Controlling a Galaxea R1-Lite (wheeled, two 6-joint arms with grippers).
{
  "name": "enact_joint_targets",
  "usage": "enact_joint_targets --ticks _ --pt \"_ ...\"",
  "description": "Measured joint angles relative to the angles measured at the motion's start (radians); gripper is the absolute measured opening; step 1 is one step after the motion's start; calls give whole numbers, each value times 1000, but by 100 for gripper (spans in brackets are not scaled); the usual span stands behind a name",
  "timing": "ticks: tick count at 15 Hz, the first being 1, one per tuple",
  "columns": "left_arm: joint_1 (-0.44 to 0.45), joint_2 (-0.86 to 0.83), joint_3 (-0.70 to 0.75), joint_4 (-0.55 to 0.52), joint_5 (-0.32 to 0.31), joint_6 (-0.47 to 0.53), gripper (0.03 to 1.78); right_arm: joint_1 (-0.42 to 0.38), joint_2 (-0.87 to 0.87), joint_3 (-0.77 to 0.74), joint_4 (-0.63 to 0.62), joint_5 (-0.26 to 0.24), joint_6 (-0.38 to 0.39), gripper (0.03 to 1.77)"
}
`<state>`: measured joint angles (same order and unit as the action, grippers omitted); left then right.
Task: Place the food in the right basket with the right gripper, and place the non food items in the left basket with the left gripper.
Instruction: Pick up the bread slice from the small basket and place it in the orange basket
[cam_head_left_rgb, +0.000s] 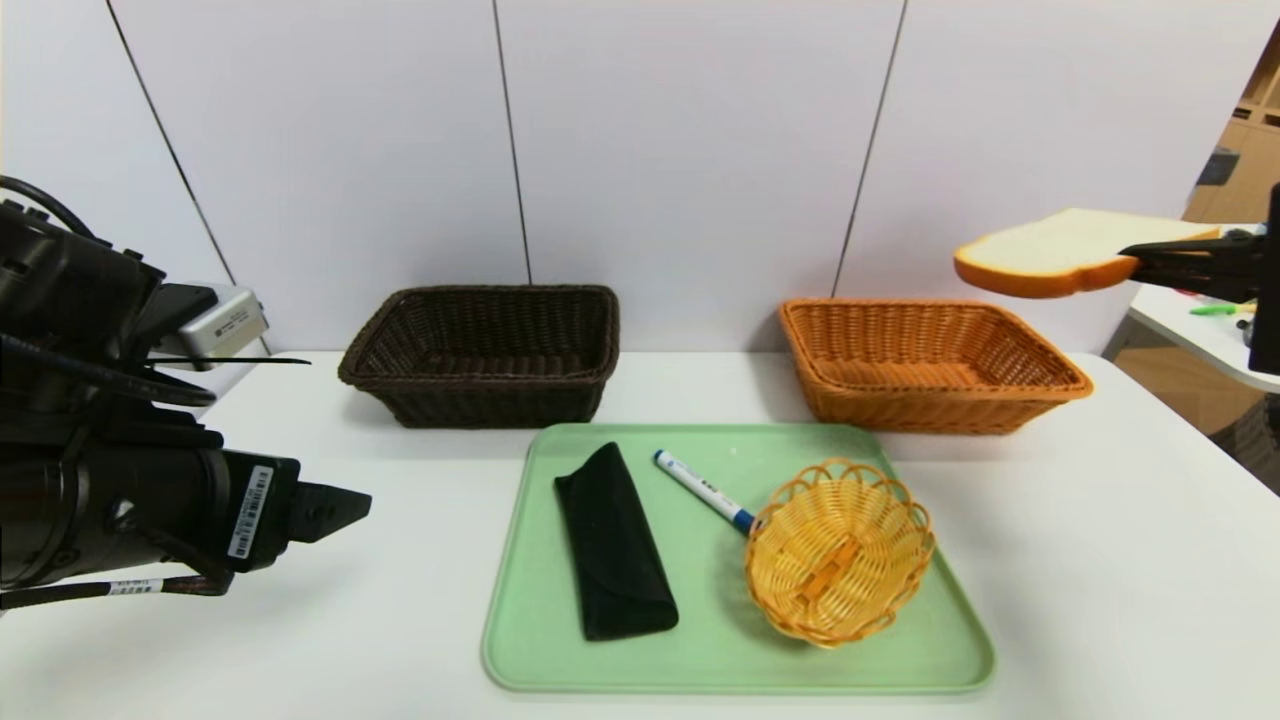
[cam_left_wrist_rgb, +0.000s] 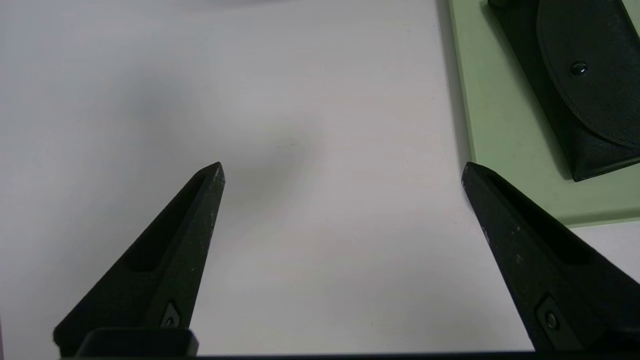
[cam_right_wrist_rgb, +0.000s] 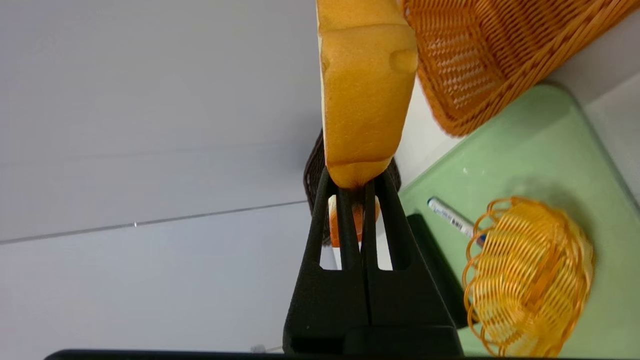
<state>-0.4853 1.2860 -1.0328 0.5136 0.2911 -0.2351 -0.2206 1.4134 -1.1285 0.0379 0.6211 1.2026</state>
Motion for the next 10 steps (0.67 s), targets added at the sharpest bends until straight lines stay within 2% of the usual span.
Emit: enact_joint_targets --ticks 2,7,10 --pt "0 0 3 0 -1 0 169 -11 97 -8 -52 6 36 5" --pt "0 -2 7 2 -2 -1 169 -17 301 -91 -134 71 179 5" --pt "0 -1 7 2 -3 -1 169 -12 393 -141 -137 84 198 5"
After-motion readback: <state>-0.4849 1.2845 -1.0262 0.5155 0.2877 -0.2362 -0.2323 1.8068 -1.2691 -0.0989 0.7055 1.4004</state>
